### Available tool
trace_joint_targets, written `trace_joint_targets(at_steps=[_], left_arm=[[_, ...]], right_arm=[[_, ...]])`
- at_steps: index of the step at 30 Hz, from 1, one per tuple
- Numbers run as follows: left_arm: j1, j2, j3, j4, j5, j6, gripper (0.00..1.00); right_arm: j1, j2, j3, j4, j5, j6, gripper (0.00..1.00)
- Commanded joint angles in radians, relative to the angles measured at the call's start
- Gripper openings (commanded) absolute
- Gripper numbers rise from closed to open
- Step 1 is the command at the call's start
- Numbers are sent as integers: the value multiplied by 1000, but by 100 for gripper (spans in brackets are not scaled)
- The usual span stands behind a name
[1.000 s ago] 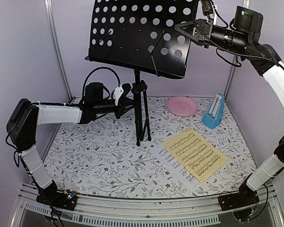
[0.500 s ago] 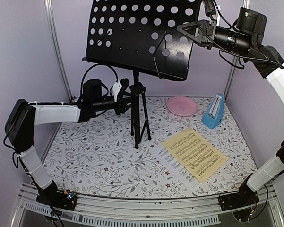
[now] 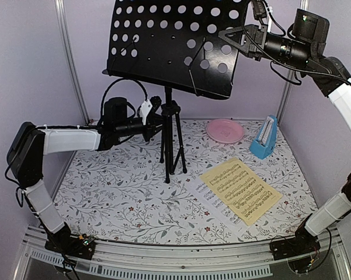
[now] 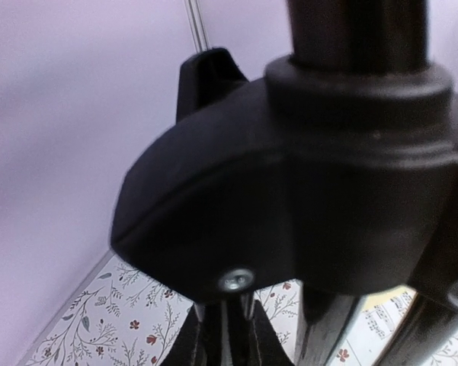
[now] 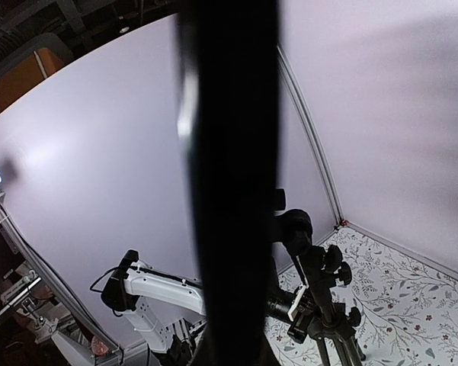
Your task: Set up the instrument practice props
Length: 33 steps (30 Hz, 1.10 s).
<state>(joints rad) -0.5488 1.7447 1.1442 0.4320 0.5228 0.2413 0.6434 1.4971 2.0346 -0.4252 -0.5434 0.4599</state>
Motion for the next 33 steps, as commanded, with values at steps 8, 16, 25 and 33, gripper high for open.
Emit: trace_joint_targets(at_steps=[8, 16, 25, 33], left_arm=[[53, -37, 6, -149, -29, 183, 0], [67, -34, -10, -154, -18, 194, 0], [67, -27, -10, -165, -26, 204, 0], [67, -22, -3, -188, -27, 210, 0]], right_arm=[[9, -46, 38, 338, -47, 98, 3], [9, -32, 38, 371, -63, 114, 42], [9, -53, 36, 339, -34, 87, 79], [-21, -292, -243, 198, 193, -15, 95]])
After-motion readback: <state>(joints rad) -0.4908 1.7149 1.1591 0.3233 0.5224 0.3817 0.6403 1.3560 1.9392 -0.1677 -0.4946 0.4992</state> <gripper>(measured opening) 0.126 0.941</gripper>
